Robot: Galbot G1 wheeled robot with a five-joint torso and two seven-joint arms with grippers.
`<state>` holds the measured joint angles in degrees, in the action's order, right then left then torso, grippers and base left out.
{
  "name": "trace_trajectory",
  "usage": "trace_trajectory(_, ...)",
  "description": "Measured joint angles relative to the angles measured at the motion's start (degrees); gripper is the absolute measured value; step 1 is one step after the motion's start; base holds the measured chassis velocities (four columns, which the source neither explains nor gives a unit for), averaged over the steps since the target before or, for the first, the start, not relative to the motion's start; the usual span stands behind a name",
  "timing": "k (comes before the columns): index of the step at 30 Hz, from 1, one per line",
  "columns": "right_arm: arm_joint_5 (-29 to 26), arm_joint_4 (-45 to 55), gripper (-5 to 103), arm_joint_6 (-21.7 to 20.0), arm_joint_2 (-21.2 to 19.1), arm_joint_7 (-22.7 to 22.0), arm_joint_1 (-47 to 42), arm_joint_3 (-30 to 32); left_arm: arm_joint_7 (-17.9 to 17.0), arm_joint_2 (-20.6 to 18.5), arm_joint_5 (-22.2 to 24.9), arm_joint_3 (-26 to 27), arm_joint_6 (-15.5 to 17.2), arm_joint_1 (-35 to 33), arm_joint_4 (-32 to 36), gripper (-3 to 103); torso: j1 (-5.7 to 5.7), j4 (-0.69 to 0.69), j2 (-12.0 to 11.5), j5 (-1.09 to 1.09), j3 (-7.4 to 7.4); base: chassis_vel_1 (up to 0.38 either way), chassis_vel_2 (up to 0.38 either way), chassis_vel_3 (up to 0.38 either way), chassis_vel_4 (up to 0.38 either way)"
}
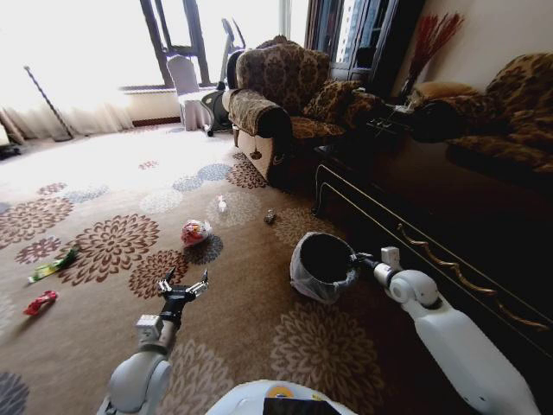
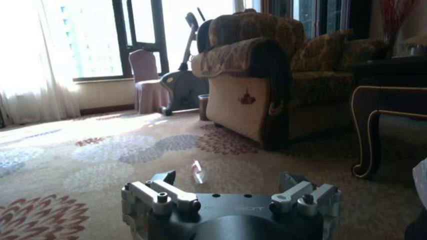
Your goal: Pick up the trash from the ground and place it into the trash bin.
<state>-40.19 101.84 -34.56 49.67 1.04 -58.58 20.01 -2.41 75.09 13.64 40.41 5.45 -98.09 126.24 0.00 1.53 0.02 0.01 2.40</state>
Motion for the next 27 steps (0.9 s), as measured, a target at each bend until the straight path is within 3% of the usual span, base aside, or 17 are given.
trace_trajectory(27, 0.3, 0.3, 1, -0.1, 0.4, 0.0, -0.8, 0.3, 0.3, -0.8, 0.1, -0.1, 0.0, 0.3, -2.0, 100, 0.01, 0.01, 0.0, -0.01, 0.0, -0.187, 0.231, 0.198, -0.22)
